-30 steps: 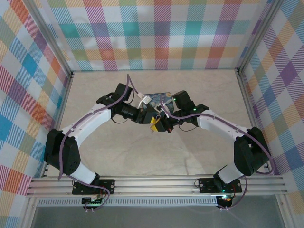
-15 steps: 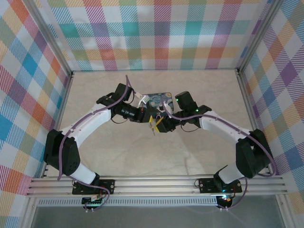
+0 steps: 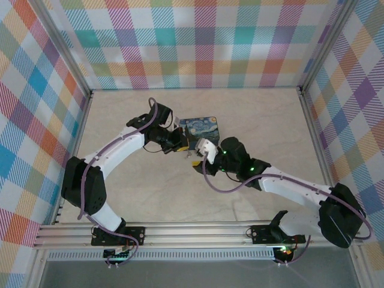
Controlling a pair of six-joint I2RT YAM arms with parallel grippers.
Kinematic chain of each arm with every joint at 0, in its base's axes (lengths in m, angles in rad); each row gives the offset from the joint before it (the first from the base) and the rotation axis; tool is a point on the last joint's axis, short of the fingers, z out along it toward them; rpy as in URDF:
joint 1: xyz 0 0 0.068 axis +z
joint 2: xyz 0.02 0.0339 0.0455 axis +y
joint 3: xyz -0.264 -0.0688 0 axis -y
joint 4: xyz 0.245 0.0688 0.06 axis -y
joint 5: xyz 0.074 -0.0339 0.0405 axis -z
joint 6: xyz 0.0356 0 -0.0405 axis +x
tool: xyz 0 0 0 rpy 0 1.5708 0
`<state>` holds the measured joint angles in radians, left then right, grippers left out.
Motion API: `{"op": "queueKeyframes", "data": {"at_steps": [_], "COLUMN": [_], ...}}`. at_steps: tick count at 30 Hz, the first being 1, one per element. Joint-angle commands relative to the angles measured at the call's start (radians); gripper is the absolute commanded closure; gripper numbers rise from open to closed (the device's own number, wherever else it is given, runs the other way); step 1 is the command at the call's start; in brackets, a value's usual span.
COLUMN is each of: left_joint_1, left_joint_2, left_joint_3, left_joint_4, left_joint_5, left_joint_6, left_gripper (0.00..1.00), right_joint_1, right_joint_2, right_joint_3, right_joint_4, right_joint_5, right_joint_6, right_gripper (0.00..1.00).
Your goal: Unlock a padlock with a key
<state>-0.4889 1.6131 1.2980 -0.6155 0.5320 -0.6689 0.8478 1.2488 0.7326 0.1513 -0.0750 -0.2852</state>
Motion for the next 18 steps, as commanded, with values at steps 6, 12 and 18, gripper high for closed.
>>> {"op": "queueKeyframes", "data": {"at_steps": [6, 12, 18], "left_joint_1": [-0.025, -0.028, -0.028], "left_joint_2": [-0.013, -0.018, -0.026], "left_joint_3": [0.025, 0.021, 0.017], "left_joint_4": [0.014, 0.019, 0.025], "left_joint_5": [-0.007, 0.003, 0.005], "left_joint_6": [-0.113, -0.121, -0.127], "left_gripper": [1.00, 1.00, 1.00], "right_joint_1": [0.059, 0.059, 0.059], "right_joint_2": [0.089, 0.131, 0.145], "right_joint_3": [-0.024, -0.027, -0.039], "right_joint_4": [0.252, 0.286, 0.303], "right_joint_5": [0.241, 0.253, 0.253], "right_joint_6": [-0.148, -0.172, -0.172], "right_gripper": [0.50, 0.55, 0.60]}}
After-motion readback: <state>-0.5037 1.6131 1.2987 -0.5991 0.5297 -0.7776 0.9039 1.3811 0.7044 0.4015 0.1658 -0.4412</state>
